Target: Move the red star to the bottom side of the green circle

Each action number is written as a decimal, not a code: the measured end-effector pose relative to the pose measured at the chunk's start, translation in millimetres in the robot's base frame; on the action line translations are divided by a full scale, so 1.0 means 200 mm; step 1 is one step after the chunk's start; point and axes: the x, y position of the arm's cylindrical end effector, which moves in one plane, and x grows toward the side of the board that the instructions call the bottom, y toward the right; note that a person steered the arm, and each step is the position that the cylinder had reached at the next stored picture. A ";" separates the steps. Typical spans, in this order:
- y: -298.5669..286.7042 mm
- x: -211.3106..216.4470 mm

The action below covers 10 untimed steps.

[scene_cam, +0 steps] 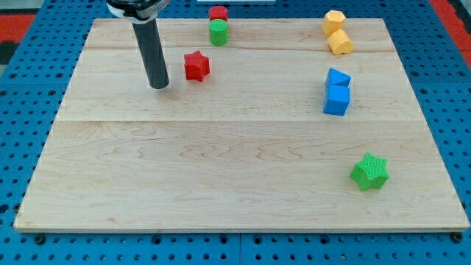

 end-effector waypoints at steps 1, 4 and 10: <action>0.28 0.10; 0.03 -0.14; 0.32 0.20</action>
